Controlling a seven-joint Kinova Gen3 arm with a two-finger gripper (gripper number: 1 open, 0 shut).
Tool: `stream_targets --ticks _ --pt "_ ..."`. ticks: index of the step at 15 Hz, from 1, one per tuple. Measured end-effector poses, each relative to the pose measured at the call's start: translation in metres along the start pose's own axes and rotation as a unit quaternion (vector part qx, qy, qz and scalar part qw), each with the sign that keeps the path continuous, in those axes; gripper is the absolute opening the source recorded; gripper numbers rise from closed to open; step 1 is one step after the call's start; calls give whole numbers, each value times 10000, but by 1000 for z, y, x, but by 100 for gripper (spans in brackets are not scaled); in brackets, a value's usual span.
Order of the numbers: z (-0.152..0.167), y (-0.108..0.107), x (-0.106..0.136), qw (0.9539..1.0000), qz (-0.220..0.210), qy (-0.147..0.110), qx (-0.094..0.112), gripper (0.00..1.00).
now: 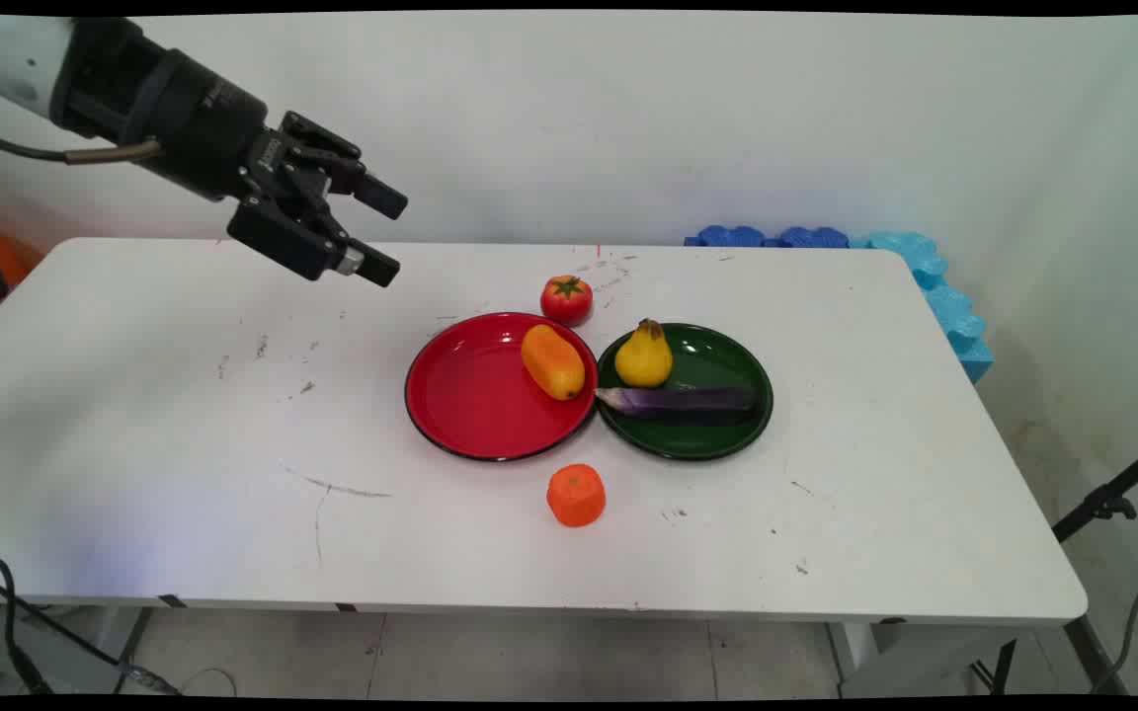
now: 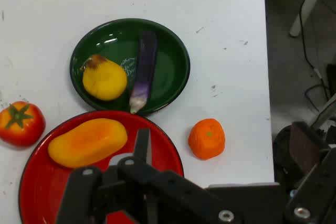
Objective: Pick up the eggplant from the green plate
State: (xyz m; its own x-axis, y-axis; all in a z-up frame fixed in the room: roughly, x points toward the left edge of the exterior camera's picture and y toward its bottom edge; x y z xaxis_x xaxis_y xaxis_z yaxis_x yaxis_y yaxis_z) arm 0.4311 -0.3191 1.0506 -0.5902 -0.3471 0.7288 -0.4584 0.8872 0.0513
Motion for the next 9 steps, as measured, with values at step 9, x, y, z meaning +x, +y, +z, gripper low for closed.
stream_targets --ticks 9 --pt "48 -12 41 9993 -82 -345 151 100"
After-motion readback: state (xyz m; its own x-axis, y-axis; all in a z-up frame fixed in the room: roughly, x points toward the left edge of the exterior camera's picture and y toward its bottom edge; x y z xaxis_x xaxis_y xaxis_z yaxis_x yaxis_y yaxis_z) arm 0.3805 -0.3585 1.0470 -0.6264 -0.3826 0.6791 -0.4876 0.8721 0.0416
